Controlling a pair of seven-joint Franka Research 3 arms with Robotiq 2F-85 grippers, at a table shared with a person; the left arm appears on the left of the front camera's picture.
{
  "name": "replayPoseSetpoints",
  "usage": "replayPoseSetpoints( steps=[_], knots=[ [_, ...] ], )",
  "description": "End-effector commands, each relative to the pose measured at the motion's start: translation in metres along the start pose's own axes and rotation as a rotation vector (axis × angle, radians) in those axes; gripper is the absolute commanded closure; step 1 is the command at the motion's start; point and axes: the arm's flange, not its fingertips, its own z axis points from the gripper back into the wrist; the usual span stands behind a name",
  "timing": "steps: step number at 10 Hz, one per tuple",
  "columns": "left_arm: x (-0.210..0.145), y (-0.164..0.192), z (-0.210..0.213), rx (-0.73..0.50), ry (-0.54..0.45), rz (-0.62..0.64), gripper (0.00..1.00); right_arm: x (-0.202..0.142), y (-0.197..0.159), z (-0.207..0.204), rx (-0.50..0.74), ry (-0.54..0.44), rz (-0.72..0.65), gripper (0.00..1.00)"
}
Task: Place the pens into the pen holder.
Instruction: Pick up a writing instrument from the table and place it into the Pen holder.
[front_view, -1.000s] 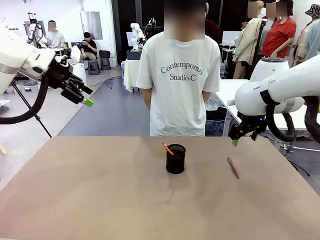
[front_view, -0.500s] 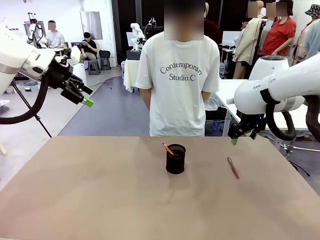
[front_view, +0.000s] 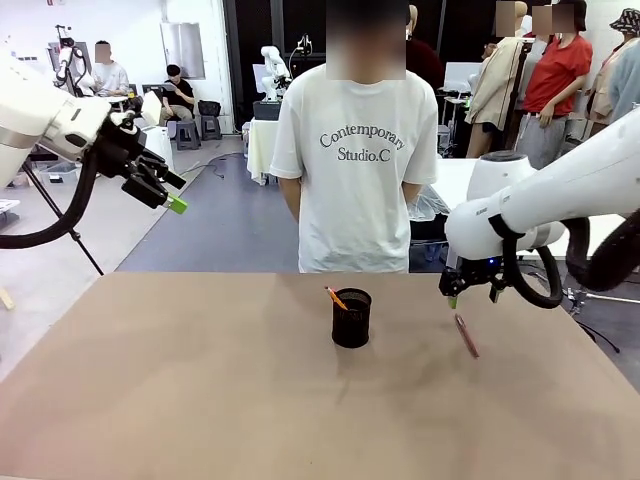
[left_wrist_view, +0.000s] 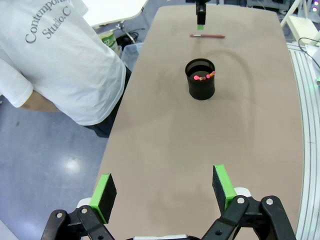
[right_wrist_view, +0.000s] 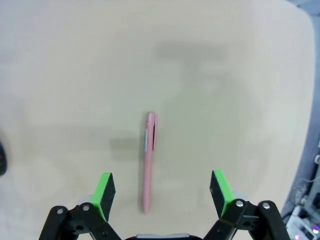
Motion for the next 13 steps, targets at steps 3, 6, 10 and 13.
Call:
replayPoseSetpoints(
  steps=[3,6,10,13],
  knots=[
    [0.0,0.0,0.002,0.007,0.002,0.001,0.0,0.013,0.009,-0.028,0.01,0.047,-0.056,0.0],
    [0.0,0.0,0.002,0.007,0.002,0.001,0.0,0.015,0.005,-0.04,0.048,0.076,-0.091,0.0],
    [0.0,0.0,0.002,0.007,0.002,0.001,0.0,0.019,-0.002,-0.05,0.073,0.104,-0.11,0.0],
    [0.0,0.0,0.002,0.007,0.002,0.001,0.0,0.022,-0.003,-0.052,0.081,0.094,-0.082,0.3]
  ],
)
